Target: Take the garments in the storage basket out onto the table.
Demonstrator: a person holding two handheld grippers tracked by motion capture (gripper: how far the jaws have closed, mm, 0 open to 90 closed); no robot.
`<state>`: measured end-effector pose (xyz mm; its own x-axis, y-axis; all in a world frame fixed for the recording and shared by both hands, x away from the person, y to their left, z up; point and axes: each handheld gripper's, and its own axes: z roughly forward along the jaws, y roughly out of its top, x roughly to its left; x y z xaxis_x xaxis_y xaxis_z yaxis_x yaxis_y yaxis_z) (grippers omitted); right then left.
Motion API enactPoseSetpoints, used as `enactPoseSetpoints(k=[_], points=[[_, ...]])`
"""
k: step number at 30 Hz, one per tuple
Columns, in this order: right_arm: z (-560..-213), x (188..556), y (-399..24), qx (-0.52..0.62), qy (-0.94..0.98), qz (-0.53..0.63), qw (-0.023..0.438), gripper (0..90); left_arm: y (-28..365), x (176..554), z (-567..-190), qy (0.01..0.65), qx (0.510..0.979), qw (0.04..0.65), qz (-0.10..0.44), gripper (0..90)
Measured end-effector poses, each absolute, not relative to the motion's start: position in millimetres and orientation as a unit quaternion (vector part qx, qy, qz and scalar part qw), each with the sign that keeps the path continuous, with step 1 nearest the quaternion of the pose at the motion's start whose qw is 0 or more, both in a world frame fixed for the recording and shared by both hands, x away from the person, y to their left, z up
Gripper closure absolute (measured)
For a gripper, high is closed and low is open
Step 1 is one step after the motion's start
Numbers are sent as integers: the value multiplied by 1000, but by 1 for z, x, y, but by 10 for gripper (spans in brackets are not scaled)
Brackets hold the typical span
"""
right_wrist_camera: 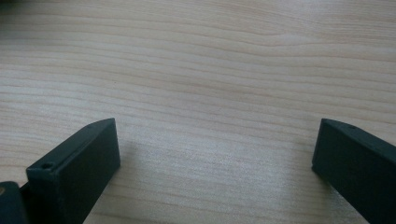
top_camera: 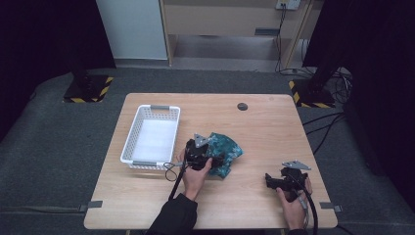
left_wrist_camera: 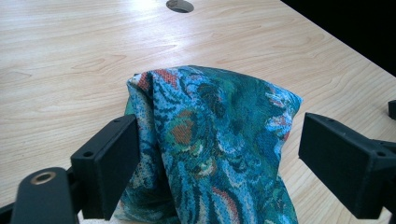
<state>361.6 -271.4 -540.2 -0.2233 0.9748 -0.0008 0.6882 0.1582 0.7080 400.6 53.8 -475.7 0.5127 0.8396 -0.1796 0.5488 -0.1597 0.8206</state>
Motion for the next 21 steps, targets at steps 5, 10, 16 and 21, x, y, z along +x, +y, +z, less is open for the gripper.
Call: enactPoseSetpoints(k=[5,10,16,21], points=[[-540,362,-271,575,723,300,239,8,56,397,-474,463,742,455,165,116],[-540,362,-271,575,722,300,239,8,58,394,-472,461,739,461,169,116],[-540,362,-271,575,722,300,239,8,59,391,-470,458,734,470,173,116],[-540,362,-271,576,722,300,239,8,61,389,-468,457,731,475,176,116]])
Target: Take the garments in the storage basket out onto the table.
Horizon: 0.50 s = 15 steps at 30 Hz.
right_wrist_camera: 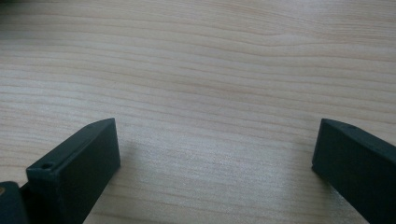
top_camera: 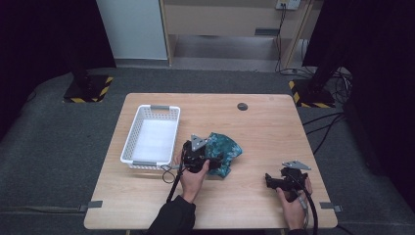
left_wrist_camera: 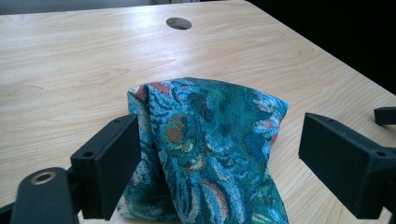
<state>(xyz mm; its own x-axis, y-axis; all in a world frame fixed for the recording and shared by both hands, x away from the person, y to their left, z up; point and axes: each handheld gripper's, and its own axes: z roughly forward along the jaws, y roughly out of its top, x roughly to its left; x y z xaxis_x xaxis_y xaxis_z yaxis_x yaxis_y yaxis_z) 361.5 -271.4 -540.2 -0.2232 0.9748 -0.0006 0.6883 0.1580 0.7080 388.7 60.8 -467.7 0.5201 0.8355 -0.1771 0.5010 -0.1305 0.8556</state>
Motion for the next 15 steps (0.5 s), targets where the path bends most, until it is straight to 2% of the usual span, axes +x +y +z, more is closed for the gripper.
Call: enactPoseSetpoints(k=[15], points=[[-540,362,-271,575,722,300,239,8,66,385,-465,456,727,480,185,116]])
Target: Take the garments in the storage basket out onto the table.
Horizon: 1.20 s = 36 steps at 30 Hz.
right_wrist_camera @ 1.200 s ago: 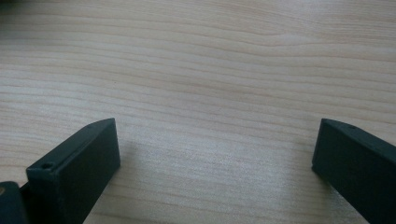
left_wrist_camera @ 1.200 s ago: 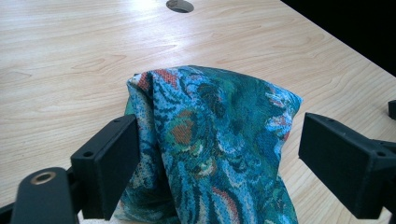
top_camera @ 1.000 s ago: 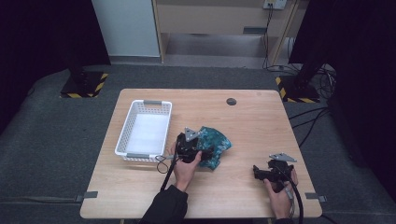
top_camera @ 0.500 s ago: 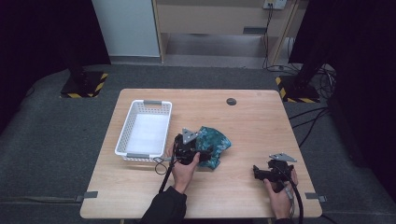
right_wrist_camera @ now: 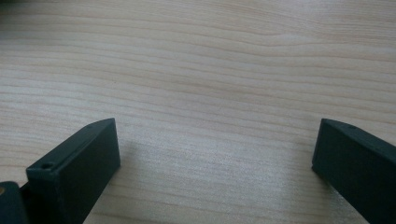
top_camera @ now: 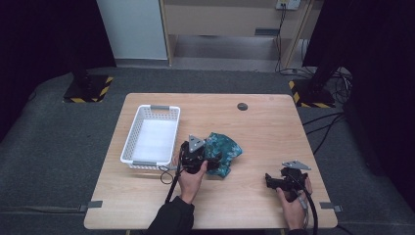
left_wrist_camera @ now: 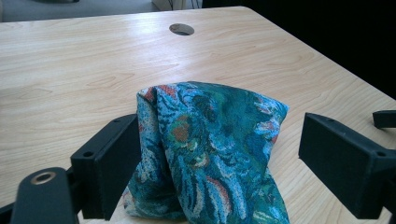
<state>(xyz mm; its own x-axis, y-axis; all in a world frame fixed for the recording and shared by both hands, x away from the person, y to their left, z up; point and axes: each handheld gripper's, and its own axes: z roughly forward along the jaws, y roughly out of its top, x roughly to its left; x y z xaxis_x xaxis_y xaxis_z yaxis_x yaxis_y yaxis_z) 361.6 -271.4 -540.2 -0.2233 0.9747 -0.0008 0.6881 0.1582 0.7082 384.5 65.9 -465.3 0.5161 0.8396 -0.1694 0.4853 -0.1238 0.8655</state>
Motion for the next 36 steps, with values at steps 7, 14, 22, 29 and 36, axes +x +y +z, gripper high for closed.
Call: enactPoseSetpoints(k=[7,14,22,29,36], points=[[-540,362,-271,576,722,300,239,8,67,383,-464,454,725,483,186,116],[-540,362,-271,576,722,300,239,9,68,380,-462,452,722,489,189,116],[-540,362,-271,576,722,300,239,8,72,378,-460,453,718,492,190,116],[-540,362,-271,576,722,300,239,8,75,376,-460,454,715,495,191,115],[-540,362,-271,576,722,300,239,9,77,374,-460,454,713,497,194,115]])
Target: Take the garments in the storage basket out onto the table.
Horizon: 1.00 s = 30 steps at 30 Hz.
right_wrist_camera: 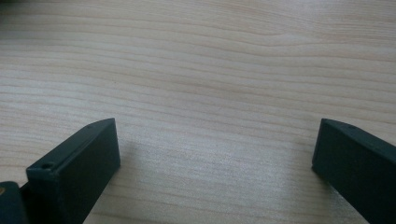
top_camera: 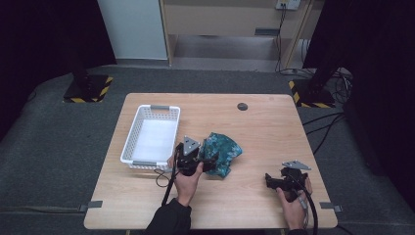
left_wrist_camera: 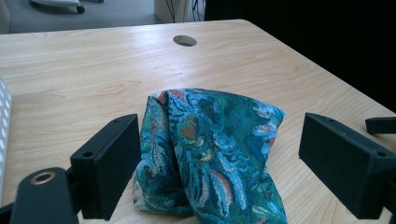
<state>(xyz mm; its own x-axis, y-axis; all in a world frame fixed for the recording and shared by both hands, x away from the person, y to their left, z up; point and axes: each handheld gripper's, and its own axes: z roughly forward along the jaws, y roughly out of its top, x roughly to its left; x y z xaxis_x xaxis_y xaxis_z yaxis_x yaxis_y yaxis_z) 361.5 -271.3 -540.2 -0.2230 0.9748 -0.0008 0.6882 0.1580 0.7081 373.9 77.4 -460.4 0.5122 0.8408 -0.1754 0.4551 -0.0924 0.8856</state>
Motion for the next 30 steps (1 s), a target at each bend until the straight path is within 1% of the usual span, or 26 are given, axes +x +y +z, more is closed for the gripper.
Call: enactPoseSetpoints(k=[30], points=[[-540,362,-271,576,722,300,239,9,91,358,-457,459,694,513,212,112]])
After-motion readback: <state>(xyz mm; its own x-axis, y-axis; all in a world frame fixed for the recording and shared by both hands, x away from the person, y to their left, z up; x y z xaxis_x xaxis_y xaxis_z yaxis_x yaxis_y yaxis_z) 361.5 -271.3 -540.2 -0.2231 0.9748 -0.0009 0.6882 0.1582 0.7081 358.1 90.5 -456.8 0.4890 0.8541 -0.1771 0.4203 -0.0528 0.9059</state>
